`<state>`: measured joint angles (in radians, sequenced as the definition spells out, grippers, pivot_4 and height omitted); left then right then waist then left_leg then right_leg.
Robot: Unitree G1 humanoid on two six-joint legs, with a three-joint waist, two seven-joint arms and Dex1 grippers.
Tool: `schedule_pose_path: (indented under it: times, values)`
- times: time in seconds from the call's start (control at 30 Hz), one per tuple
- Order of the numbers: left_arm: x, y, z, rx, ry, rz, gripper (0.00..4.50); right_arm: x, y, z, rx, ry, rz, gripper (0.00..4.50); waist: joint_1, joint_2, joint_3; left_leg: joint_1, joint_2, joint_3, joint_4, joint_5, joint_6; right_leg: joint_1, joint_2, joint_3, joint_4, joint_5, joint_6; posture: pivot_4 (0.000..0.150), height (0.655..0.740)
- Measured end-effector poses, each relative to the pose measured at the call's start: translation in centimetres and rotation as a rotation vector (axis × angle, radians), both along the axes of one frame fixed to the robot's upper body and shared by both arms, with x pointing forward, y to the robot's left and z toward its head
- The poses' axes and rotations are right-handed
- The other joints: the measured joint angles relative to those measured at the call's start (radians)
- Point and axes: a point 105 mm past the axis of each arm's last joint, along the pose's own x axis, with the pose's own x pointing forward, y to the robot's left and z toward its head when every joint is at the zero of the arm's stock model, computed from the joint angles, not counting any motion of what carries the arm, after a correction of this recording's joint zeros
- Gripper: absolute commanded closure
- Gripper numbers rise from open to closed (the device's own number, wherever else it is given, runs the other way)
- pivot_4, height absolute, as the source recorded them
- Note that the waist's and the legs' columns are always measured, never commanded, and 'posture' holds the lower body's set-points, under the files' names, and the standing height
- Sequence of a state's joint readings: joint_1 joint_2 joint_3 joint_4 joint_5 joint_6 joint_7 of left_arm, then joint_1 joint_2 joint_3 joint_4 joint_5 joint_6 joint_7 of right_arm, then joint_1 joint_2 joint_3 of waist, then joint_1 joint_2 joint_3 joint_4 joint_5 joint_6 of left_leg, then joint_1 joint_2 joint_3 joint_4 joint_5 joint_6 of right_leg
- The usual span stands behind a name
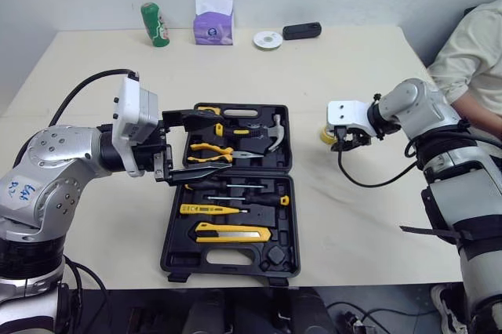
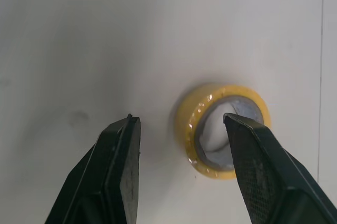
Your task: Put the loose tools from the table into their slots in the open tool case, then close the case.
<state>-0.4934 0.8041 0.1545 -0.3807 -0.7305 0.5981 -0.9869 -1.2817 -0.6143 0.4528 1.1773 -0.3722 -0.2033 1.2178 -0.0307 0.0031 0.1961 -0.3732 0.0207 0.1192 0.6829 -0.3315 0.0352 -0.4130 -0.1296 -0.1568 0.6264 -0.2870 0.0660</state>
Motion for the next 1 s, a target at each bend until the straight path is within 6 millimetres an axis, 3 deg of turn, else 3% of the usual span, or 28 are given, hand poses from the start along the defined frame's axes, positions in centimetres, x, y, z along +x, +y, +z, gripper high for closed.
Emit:
schedule_pose_path:
  times: [0.1, 0.2, 0.23, 0.4, 0.5, 0.6, 0.7, 0.87, 1.0]
  values:
    - [0.0, 0.1, -0.2, 0.004, 0.006, 0.006, 0.0, 0.1, 0.0, -0.1, 0.003, -0.005, -0.003, 2.68, 0.001, 0.0, 0.0, 0.0, 0.0, 0.0, 0.0, 0.0, 0.0, 0.0, 0.0, 0.0, 0.0, 0.0, 0.0, 0.15, 0.7316]
    - [0.1, 0.0, -0.3, 0.005, 0.007, 0.006, 0.0, 0.1, 0.1, -0.1, 0.001, -0.012, 0.006, 4.2, 0.001, 0.0, 0.0, 0.0, 0.0, 0.0, 0.0, 0.0, 0.0, 0.0, 0.0, 0.0, 0.0, 0.0, 0.0, 0.15, 0.7316]
    - [0.1, 0.0, -0.3, 0.004, 0.007, 0.006, 0.0, 0.2, 0.2, 0.0, 0.0, -0.023, 0.008, 4.45, 0.001, 0.0, 0.0, 0.0, 0.0, 0.0, 0.0, 0.0, 0.0, 0.0, 0.0, 0.0, 0.0, 0.0, 0.0, 0.15, 0.7316]
    - [-0.2, -0.2, -0.4, -0.005, 0.017, -0.007, 0.0, 0.1, -0.4, 0.5, -0.007, -0.05, 0.023, 4.45, 0.001, 0.0, 0.0, 0.0, 0.0, 0.0, 0.0, 0.0, 0.0, 0.0, 0.0, 0.0, 0.0, 0.0, 0.0, 0.15, 0.7316]
    - [-0.7, -0.4, -1.2, 0.006, 0.048, -0.03, 0.0, -1.1, -0.3, 2.0, 0.077, -0.05, 0.114, 4.45, 0.002, 0.0, 0.0, 0.0, 0.0, -0.001, 0.0, 0.0, 0.0, 0.0, 0.0, 0.0, -0.001, 0.0, 0.0, 0.15, 0.7316]
    - [-1.3, -0.4, -1.9, 0.032, 0.077, -0.054, 0.0, -3.8, 1.2, 2.4, 0.203, 0.015, 0.266, 4.45, 0.005, 0.0, 0.0, 0.0, 0.0, -0.002, 0.0, 0.0, 0.0, 0.002, 0.0, -0.001, -0.001, 0.0, 0.0, 0.15, 0.7316]
    - [-2.6, -0.6, -3.0, 0.086, 0.125, -0.106, 0.0, -7.4, 3.0, 1.6, 0.326, 0.092, 0.358, 4.45, 0.007, 0.0, 0.001, 0.0, 0.0, -0.003, 0.0, 0.0, 0.0, 0.001, 0.0, -0.001, 0.0, 0.0, 0.0, 0.15, 0.7316]
    - [-5.1, -0.7, -5.8, 0.211, 0.246, -0.216, 0.0, -14.1, 6.8, 2.5, 0.463, 0.213, 0.517, 4.45, 0.005, 0.0, 0.001, 0.002, 0.001, -0.003, 0.0, -0.001, -0.001, 0.002, 0.0, -0.001, -0.001, 0.0, -0.001, 0.15, 0.7316]
    - [-6.4, -0.3, -7.5, 0.299, 0.281, -0.271, 0.0, -18.0, 8.8, 0.7, 0.511, 0.334, 0.57, 4.45, 0.01, -0.001, 0.001, 0.002, 0.0, -0.003, 0.0, -0.002, -0.001, 0.002, -0.001, -0.001, -0.004, -0.001, -0.001, 0.15, 0.7316]
